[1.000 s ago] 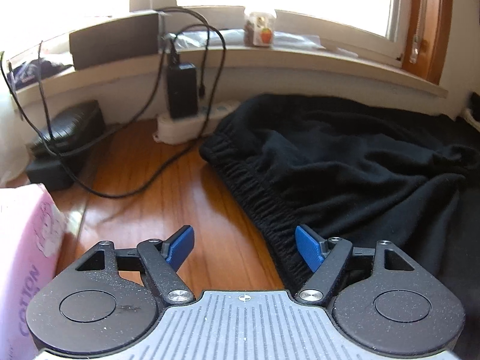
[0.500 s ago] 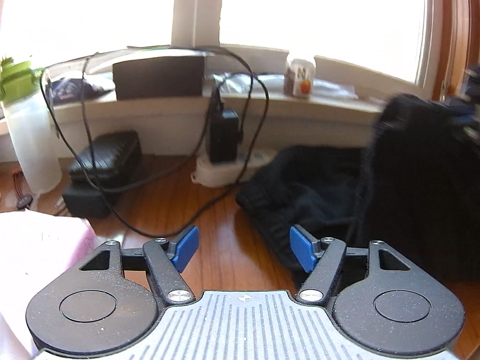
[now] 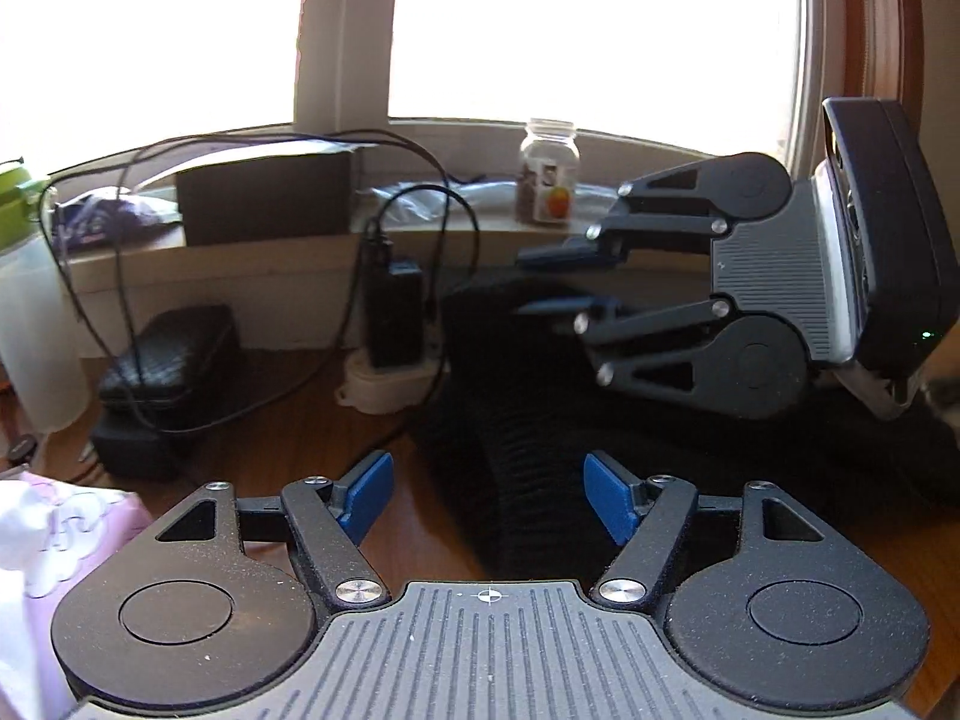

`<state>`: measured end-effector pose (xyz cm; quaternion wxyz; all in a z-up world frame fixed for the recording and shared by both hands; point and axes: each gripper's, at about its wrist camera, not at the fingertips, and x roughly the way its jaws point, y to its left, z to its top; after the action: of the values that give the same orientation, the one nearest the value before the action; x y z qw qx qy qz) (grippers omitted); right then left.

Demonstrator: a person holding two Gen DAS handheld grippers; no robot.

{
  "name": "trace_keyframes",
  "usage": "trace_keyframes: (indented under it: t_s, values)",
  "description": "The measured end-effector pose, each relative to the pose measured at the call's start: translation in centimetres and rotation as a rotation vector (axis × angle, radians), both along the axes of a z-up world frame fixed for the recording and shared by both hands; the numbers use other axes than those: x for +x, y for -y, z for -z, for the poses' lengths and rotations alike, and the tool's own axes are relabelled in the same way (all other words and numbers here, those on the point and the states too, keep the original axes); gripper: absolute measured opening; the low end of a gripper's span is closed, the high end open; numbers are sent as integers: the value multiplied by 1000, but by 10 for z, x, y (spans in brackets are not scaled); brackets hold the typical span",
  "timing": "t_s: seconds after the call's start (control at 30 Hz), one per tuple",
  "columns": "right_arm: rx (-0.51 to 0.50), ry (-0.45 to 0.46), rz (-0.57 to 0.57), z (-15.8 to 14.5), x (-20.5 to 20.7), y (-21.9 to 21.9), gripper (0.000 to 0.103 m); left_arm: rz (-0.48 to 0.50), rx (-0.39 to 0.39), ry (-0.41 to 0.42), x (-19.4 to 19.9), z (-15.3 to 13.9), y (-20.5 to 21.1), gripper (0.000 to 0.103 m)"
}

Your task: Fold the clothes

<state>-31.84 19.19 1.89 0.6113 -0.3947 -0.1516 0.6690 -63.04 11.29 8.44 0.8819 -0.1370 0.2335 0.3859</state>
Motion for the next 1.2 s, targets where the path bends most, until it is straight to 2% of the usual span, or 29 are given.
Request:
trace_keyframes:
  t_s: [0.2,0.3,0.4,0.43,0.57,0.67,0.73,0.83,0.97,1.2]
  values:
    - [24,-266,97,-39,51,39,40,54,30,22,30,0,4,71]
    - [14,-361,145,-47,81,61,39,109,18,5,57,-2,5,55]
    - [4,-402,192,-46,108,86,39,163,3,-11,87,3,5,38]
    - [3,-412,206,-46,117,95,39,179,-4,-16,97,5,5,36]
    - [-1,-440,284,-36,158,136,39,227,-8,-81,136,16,7,36]
    - [-19,-452,362,-25,190,166,39,210,-15,-176,157,30,2,36]
    - [-33,-467,421,-15,214,188,39,203,-38,-204,159,38,0,36]
    - [-66,-508,525,4,255,225,40,195,-72,-202,150,47,-1,36]
    - [-94,-554,652,24,301,274,39,180,-79,-190,142,53,-1,36]
    - [-118,-621,780,50,344,332,39,183,-68,-210,141,55,9,36]
